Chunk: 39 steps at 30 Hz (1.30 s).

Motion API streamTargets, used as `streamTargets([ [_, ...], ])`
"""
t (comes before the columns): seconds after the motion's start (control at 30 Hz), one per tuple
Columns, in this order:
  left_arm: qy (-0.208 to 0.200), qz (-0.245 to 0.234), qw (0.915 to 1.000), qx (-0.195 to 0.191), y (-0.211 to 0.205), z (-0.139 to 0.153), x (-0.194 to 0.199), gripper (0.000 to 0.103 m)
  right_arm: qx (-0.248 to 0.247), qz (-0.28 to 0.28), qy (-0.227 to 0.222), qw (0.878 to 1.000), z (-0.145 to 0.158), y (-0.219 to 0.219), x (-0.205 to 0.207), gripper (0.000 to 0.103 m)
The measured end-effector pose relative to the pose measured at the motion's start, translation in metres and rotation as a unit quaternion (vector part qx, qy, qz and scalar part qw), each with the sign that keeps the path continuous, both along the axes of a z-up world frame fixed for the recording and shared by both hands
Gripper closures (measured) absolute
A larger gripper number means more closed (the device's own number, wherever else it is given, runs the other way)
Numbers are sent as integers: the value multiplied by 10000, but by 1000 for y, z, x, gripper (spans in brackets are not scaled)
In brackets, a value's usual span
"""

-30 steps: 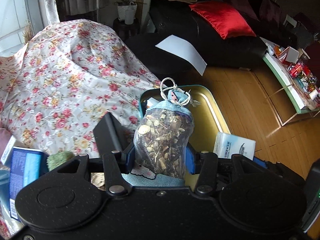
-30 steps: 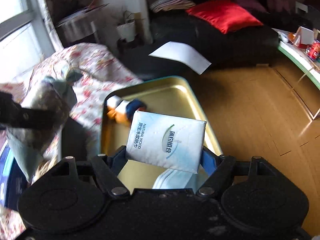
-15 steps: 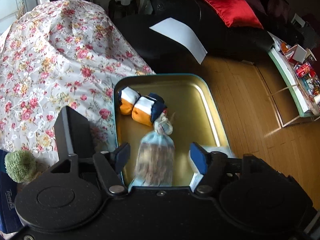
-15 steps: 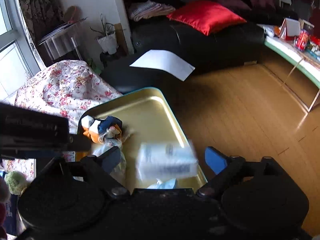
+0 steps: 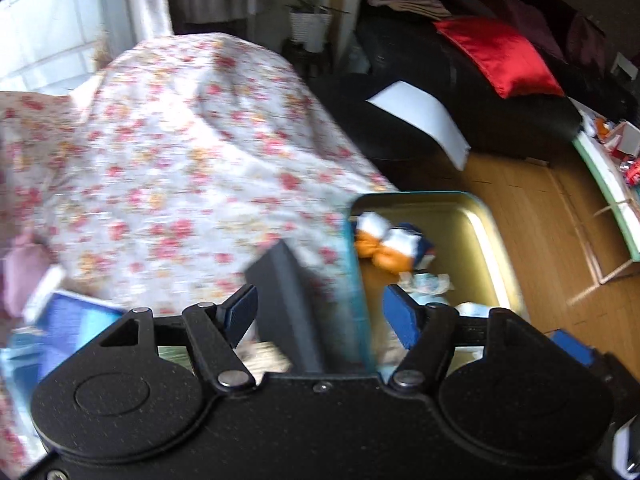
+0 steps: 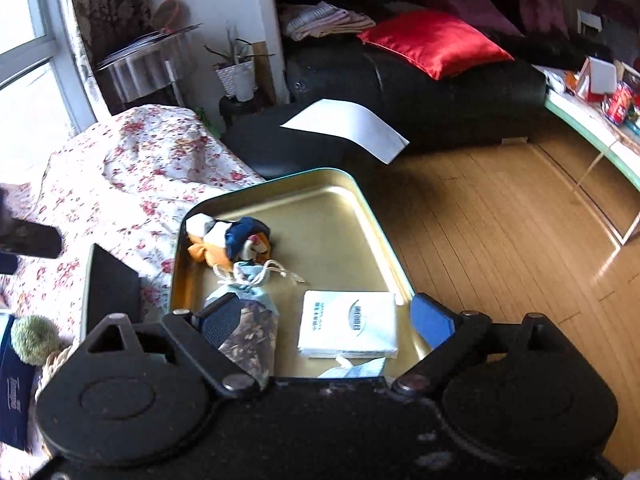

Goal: Organize soft objects

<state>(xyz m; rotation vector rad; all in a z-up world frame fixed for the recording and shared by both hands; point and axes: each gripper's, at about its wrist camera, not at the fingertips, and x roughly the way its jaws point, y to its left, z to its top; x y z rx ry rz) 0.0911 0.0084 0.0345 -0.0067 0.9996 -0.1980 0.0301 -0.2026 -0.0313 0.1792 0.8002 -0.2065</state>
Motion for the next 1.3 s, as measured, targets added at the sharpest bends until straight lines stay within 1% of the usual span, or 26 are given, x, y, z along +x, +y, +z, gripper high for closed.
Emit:
streamTargets([
  [0.13, -89, 275, 9994, 173, 41, 7, -8, 38, 51, 237, -110, 9996, 3, 15, -10, 10],
  [0.17, -111, 348, 9991, 209, 50, 8, -11, 36, 54, 303, -144, 9994, 4, 20, -13, 10],
  [0.2, -127, 418, 9987, 245, 60, 8, -13, 29, 38, 372, -157, 9992, 4, 25, -16, 10],
  [0.27, -168, 555, 9979, 297, 78, 9, -19, 26, 23, 510, -126, 9986, 5, 37, -21, 8],
  [0.43, -238, 734, 9959, 462, 110, 5, -31, 26, 144, 844, -11, 9963, 7, 69, -39, 7],
  [0.63, -186, 776, 9960, 407, 132, -4, -42, 26, 8, 1449, 334, 9889, -3, 118, -66, 6],
  [0.7, -188, 760, 9962, 381, 135, -6, -46, 26, -74, 1710, 477, 9841, -7, 135, -75, 5],
  [0.77, -212, 730, 9963, 401, 136, -8, -50, 26, -137, 2047, 623, 9768, -12, 153, -81, 1],
  [0.87, -208, 692, 9966, 394, 138, -12, -55, 25, -250, 2518, 801, 9641, -23, 179, -89, 0],
  [1.0, -136, 673, 9973, 270, 140, -17, -62, 25, -263, 3118, 985, 9446, -39, 201, -96, 0],
  [1.07, -123, 656, 9976, 205, 140, -18, -65, 25, -420, 3253, 1356, 9349, -53, 213, -96, 0],
  [1.1, -121, 639, 9977, 169, 140, -18, -67, 25, -511, 3235, 1502, 9328, -59, 217, -96, 0],
  [1.13, -121, 621, 9979, 138, 140, -19, -69, 25, -559, 3180, 1361, 9366, -58, 219, -100, 0],
  [1.17, -127, 607, 9980, 119, 139, -20, -70, 25, -577, 3115, 1353, 9388, -58, 221, -102, 0],
  [1.23, -115, 575, 9982, 138, 138, -23, -71, 25, -449, 2943, 1081, 9485, -60, 217, -111, 0],
  [1.27, -99, 556, 9983, 150, 137, -24, -71, 25, -449, 2980, 1022, 9480, -59, 215, -115, 0],
  [1.3, -82, 540, 9984, 167, 136, -26, -70, 25, -421, 2979, 1079, 9476, -59, 217, -113, 0],
])
